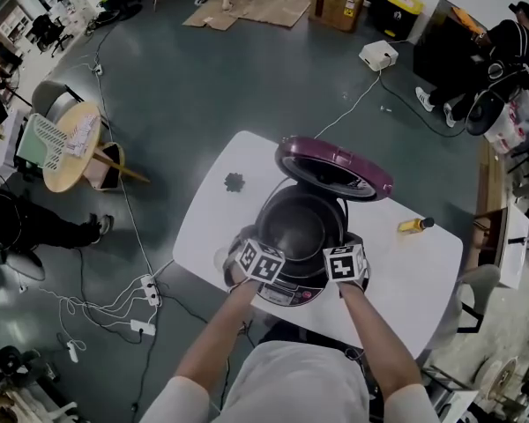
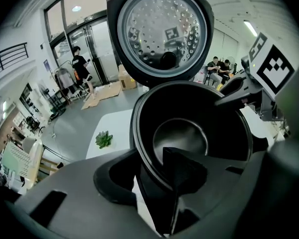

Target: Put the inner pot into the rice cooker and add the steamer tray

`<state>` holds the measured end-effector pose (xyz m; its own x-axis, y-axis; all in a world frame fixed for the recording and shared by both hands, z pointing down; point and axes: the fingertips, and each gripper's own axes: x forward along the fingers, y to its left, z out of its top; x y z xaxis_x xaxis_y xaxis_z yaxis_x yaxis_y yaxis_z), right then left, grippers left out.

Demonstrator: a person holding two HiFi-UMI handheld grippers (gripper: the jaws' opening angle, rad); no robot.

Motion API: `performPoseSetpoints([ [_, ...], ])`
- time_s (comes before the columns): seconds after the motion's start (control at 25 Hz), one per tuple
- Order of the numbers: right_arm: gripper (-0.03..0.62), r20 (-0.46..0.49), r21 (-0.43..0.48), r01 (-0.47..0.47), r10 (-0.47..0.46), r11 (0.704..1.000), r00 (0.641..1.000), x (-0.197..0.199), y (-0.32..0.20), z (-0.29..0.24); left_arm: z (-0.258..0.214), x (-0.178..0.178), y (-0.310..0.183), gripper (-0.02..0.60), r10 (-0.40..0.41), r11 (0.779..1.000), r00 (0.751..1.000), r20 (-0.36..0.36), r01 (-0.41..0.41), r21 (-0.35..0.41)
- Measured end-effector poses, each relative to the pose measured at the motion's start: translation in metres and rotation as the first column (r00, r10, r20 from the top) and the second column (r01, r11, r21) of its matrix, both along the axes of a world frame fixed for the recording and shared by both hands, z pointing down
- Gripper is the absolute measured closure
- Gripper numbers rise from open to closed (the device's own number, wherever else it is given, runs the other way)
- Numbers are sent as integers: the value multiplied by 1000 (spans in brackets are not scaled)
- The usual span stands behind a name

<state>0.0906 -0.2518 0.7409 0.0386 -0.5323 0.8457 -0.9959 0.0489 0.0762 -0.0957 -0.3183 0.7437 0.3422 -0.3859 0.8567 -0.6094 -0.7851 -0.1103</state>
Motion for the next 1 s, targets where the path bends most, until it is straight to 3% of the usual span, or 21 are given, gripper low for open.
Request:
performPoseSetpoints([
  [0.08, 429, 2, 8, -1, 1, 1000, 1000, -3, 1, 1, -3, -3, -2, 377, -10, 1000, 1000, -7, 10, 23],
  [0.24, 381, -1, 45, 14, -14, 999, 1000, -6, 1, -5, -7, -3, -1, 332, -43, 999, 997, -71, 43, 0],
  [0.64, 378, 27, 126, 50, -54, 991, 998, -11, 14, -31, -35, 4, 21, 325, -72, 997, 984, -162, 77, 26],
  [1.0, 379, 36, 185, 48, -55, 982, 998, 17, 40, -52, -62, 44, 48, 322, -73, 996, 965, -250, 83, 32],
])
